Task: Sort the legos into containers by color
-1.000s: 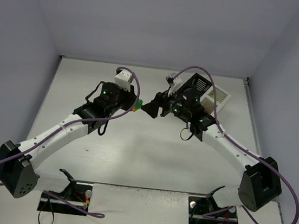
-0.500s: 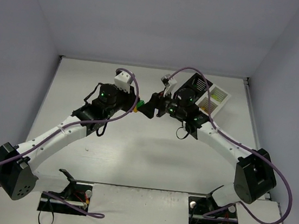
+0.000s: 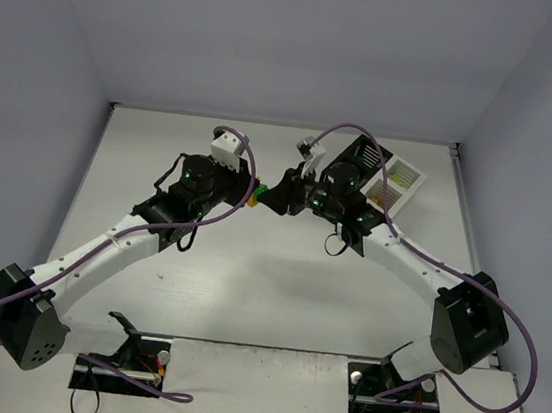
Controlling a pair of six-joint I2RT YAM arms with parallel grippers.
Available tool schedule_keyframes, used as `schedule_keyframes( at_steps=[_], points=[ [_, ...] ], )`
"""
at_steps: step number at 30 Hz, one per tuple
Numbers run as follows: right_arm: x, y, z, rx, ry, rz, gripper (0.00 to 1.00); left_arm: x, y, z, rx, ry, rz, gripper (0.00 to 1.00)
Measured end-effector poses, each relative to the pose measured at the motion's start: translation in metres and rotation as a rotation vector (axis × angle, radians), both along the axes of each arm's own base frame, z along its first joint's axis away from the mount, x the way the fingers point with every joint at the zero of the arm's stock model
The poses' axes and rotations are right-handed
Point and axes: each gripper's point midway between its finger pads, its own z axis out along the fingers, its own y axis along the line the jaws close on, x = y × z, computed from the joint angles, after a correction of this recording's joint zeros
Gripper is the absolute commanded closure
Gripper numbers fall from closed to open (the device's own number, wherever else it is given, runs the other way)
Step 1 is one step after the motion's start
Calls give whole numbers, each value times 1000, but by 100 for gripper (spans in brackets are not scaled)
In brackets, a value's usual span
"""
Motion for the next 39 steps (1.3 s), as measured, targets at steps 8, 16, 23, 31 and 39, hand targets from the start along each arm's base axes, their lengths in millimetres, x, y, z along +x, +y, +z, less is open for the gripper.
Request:
schedule_keyframes(
  at_steps=[8, 16, 23, 31, 39],
  points=[
    [0, -1, -1, -8, -10, 1, 100, 1, 2, -1, 21, -10, 3, 96],
    [-2, -12, 3, -22, -28, -19, 100, -2, -2, 0, 27, -14, -9, 96],
    [0, -30, 3, -33, -39, -52, 100, 6, 13, -6, 78, -13, 55, 96],
    [7, -45, 0, -57, -47, -102, 100, 7, 17, -9, 93, -10, 71, 96],
    [82, -143, 9, -211, -123, -524, 100, 7, 17, -9, 93, -7, 67, 96]
  ],
)
